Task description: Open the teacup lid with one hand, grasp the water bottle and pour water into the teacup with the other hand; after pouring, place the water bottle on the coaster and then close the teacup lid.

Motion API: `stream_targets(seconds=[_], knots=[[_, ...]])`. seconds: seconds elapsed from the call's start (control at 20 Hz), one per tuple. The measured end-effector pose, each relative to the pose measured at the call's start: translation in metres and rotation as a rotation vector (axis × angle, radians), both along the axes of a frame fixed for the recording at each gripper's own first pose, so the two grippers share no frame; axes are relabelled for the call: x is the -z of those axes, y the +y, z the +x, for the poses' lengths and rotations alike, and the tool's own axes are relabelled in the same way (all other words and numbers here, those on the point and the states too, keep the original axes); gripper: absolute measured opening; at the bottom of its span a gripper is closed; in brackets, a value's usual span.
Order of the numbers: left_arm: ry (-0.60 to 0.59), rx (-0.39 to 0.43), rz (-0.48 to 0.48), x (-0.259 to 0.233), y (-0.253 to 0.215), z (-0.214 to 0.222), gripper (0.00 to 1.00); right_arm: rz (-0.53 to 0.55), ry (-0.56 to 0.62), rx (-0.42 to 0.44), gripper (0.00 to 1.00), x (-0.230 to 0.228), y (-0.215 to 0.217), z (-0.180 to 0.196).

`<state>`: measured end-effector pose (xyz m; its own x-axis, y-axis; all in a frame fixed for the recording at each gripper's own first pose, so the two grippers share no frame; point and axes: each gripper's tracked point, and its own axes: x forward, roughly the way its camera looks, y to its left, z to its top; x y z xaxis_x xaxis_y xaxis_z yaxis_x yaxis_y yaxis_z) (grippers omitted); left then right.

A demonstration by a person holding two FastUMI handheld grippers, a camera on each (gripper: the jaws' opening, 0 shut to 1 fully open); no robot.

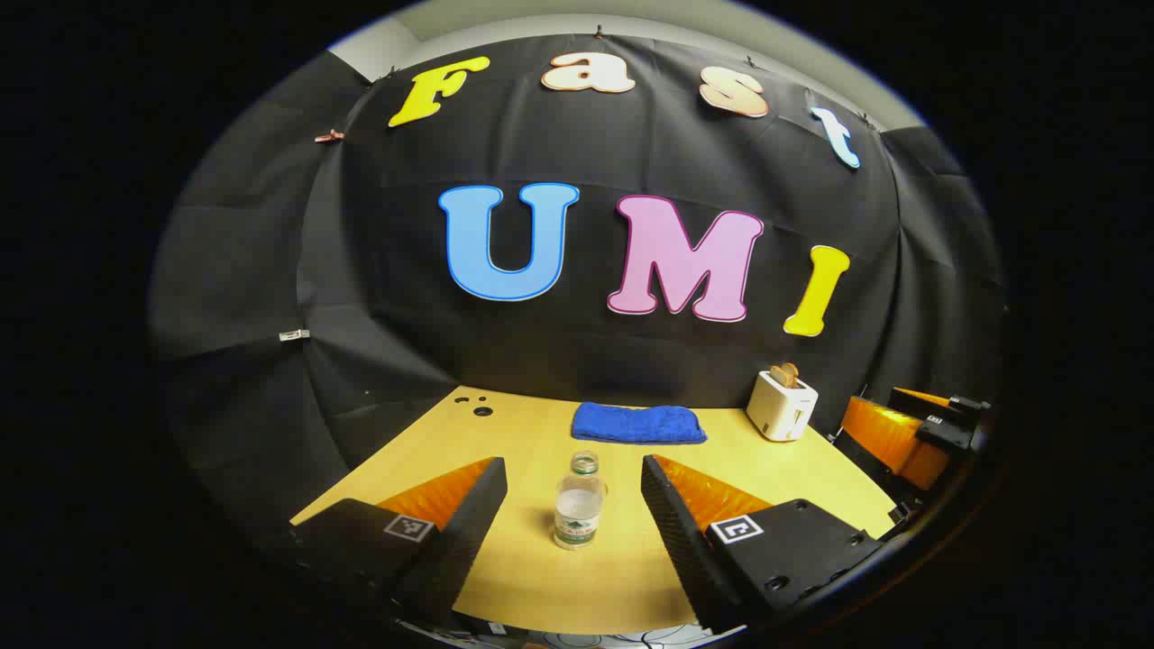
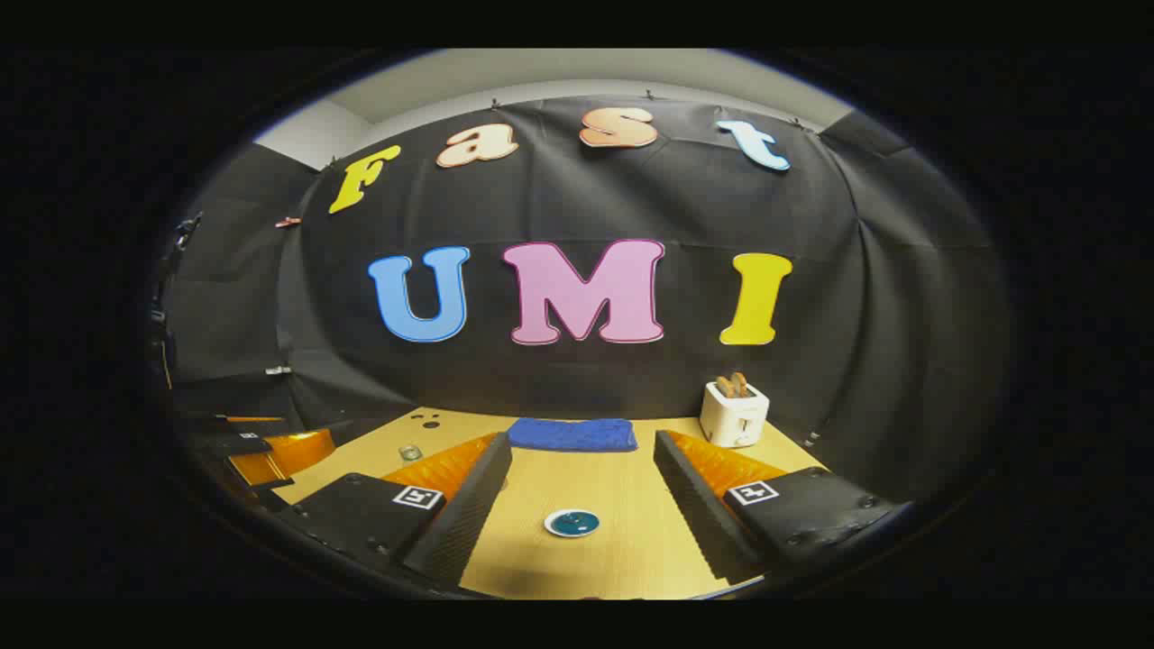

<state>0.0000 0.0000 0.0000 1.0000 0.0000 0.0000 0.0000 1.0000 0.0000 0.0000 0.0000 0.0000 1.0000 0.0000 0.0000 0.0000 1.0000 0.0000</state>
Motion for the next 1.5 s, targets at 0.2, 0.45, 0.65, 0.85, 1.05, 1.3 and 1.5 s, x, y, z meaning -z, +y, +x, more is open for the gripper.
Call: stream_targets(seconds=[0.2, 0.45, 0.65, 0.85, 1.05, 1.3, 1.5], knots=[[0.055, 0.024, -0.032, 0.018, 0.014, 0.003, 0.95, 0.005, 0.016, -0.026, 0.99, 0.004, 0.029, 0.005], [0.030, 0.033, -0.002, 0.011, 0.025, 0.006, 0.95, 0.003, 0.033, -0.023, 0.98, 0.007, 0.039, 0.011], [0.026, 0.043, 0.012, 0.010, 0.027, 0.008, 0.95, 0.007, 0.047, -0.028, 0.99, 0.011, 0.043, 0.014], [0.013, 0.054, 0.048, 0.009, 0.025, 0.009, 0.95, -0.001, 0.056, -0.022, 0.98, 0.018, 0.037, 0.015], [-0.015, 0.076, 0.092, 0.006, 0.020, 0.012, 0.95, 0.003, 0.064, -0.018, 0.99, 0.025, 0.035, 0.018], [-0.013, 0.090, 0.129, 0.017, 0.014, 0.028, 0.95, -0.001, 0.095, -0.017, 0.99, 0.049, 0.024, 0.038], [0.030, 0.087, 0.127, 0.050, 0.016, 0.039, 0.95, -0.020, 0.127, -0.017, 0.99, 0.085, 0.022, 0.055]])
